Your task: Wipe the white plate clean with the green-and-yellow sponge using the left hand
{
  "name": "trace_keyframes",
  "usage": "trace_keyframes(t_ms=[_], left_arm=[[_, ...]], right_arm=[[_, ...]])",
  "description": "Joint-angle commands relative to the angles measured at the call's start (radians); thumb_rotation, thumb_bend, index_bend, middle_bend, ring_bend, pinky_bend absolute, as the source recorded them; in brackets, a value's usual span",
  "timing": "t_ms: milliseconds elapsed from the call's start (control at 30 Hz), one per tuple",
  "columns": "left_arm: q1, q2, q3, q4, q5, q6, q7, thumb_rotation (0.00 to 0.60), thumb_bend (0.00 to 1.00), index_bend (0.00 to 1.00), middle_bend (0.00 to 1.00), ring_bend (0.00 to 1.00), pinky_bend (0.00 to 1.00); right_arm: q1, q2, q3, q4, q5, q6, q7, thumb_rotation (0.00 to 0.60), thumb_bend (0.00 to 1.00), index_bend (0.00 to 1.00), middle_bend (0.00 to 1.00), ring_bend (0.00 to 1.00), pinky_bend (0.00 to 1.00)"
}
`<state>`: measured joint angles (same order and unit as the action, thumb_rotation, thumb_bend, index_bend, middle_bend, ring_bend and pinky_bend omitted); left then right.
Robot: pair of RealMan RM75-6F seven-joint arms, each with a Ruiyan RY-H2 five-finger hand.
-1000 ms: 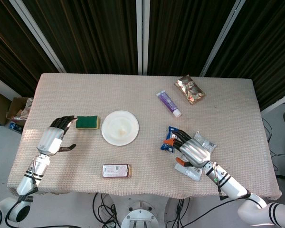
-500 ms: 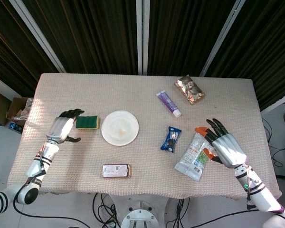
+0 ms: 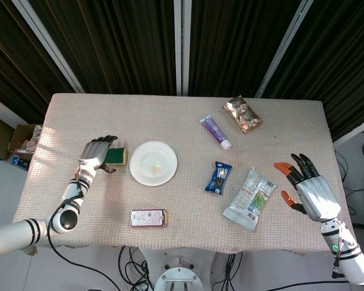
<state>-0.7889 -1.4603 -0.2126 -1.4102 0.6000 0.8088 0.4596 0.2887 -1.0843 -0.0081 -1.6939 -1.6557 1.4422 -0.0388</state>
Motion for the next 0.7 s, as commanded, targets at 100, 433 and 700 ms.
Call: trace_keyframes(t_ms=[100,433,700], left_arm=[[-0.054,-0.049,0.002,0.048,-0.114,0.012,0.051,0.600,0.10,0.18,0.18,0.18,0.17],[-0.054,-0.066,0.005,0.095,-0.113,0.004,-0.002,0.600,0.12,0.26,0.27,0.24,0.19],[-0.050,-0.074,0.014,0.131,-0.094,-0.005,-0.029,0.600,0.16,0.34,0.36,0.31,0.23]], right_arm=[[-0.009,-0.005,0.004,0.011,0.003,0.002,0.013,0.600,0.28,0.19,0.22,0.00,0.02],[-0.021,-0.013,0.009,0.024,0.006,-0.003,0.021,0.600,0.28,0.19,0.22,0.00,0.02],[-0.029,-0.016,0.014,0.025,0.008,-0.008,0.020,0.600,0.28,0.19,0.22,0.00,0.02]])
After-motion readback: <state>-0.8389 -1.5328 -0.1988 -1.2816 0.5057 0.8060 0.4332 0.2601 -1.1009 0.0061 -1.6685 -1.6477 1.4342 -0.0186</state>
